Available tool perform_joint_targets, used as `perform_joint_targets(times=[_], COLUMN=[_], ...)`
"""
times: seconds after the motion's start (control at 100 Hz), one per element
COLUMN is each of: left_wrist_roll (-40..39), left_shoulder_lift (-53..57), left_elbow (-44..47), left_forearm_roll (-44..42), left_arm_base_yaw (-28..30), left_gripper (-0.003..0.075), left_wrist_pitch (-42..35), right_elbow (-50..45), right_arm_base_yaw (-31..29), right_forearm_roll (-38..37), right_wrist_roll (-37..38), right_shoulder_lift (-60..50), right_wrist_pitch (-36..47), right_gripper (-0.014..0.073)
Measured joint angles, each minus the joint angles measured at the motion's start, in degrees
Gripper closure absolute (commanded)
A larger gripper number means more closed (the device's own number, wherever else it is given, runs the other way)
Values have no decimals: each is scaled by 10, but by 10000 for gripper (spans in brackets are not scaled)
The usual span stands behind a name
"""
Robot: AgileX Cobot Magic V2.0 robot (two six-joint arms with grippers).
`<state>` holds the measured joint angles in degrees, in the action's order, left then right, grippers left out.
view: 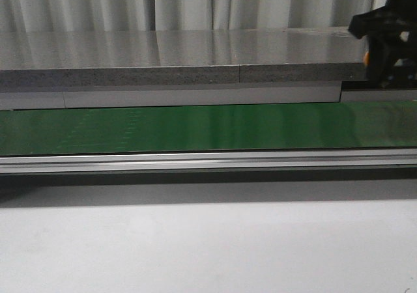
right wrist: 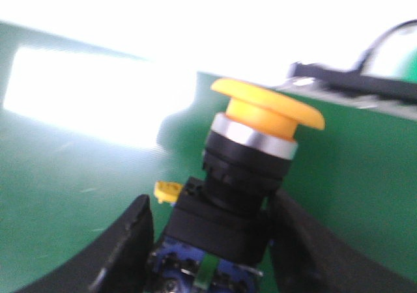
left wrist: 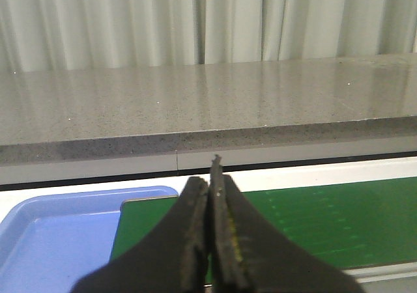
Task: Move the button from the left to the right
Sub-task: 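Lift the button off the belt and move it over the green tray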
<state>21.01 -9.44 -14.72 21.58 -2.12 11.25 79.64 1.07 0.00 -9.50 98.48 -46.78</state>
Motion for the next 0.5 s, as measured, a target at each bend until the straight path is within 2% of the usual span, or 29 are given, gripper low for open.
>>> perform_joint_targets(times=[0.35, 0.5], left_wrist_roll=[0, 0], left_shoulder_lift=[0, 0], left_elbow=[0, 0], left_forearm_roll=[0, 0], left_arm_base_yaw=[0, 0], left_gripper=[741, 741], left_wrist_pitch=[0, 0], right_elbow=[17, 18], right_arm_base_yaw=[-185, -238], right_forearm_roll=[0, 0], right_wrist_roll=[-103, -150], right_shoulder_lift=[5, 34], right_wrist_pitch=[20, 30], right_gripper=[487, 487])
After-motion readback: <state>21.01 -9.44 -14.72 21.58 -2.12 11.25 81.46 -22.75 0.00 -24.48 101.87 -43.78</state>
